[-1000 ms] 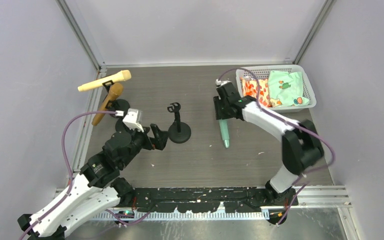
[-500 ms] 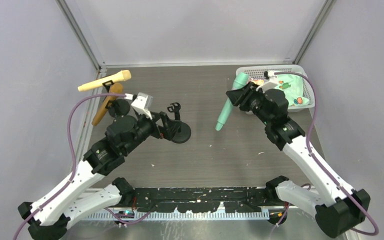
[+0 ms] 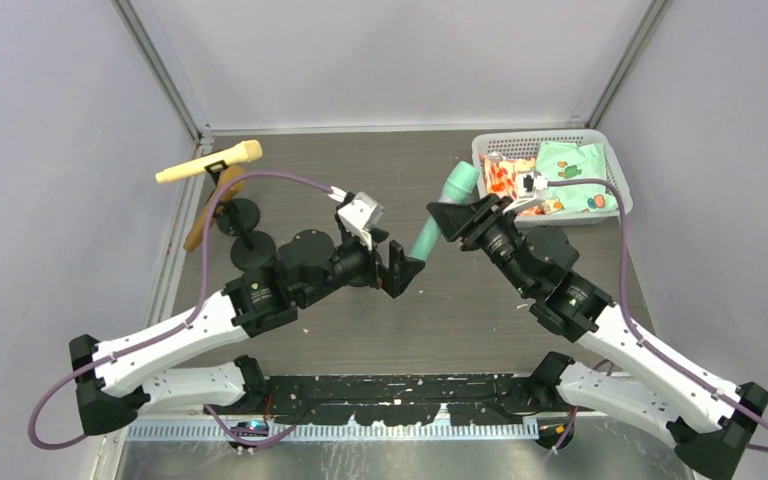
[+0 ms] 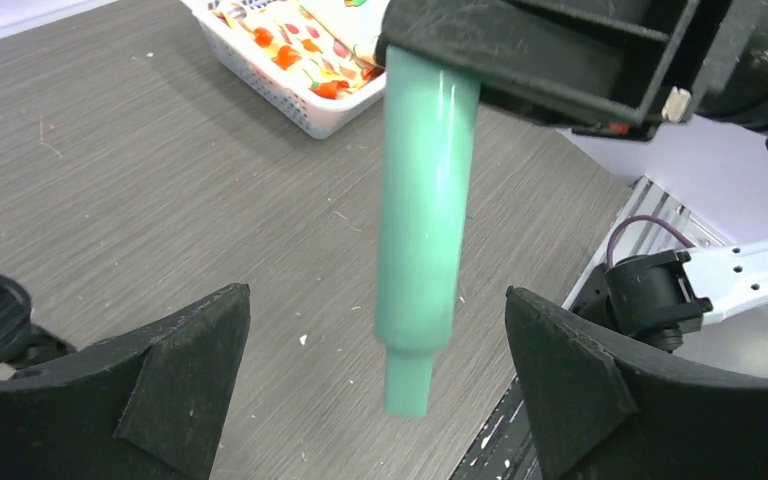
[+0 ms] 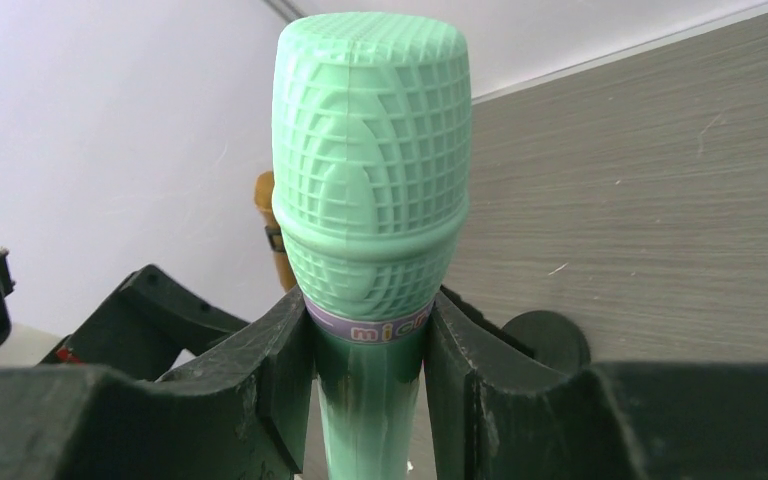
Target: Attach the microphones to the stand
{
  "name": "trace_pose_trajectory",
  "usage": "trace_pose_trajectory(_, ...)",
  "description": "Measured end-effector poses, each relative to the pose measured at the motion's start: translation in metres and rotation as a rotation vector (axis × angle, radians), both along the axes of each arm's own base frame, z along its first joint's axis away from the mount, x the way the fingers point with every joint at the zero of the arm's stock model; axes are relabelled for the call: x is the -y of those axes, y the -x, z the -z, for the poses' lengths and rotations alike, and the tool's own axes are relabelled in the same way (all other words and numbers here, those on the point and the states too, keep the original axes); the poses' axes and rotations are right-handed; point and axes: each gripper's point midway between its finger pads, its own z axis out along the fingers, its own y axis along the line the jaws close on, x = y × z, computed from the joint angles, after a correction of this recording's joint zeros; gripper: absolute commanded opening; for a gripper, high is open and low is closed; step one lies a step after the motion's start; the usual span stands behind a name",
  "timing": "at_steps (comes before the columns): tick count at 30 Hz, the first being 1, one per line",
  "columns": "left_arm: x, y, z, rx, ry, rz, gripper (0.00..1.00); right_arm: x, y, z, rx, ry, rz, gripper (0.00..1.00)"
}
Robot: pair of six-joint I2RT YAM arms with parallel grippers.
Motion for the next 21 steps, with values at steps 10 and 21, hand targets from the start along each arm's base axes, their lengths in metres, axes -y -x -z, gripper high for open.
trace_pose_trajectory(10, 0.018, 0.000, 0.005, 0.046, -0.027, 0.010, 0.68, -0.029, 0.014, 0.001, -0.019, -0.035, -0.035, 0.01)
trace_pose_trajectory(21, 0.019, -0.001, 0.001, 0.080, -0.034, 0.005, 0.39, -0.036, 0.020, -0.005, -0.042, -0.097, -0.059, 0.05)
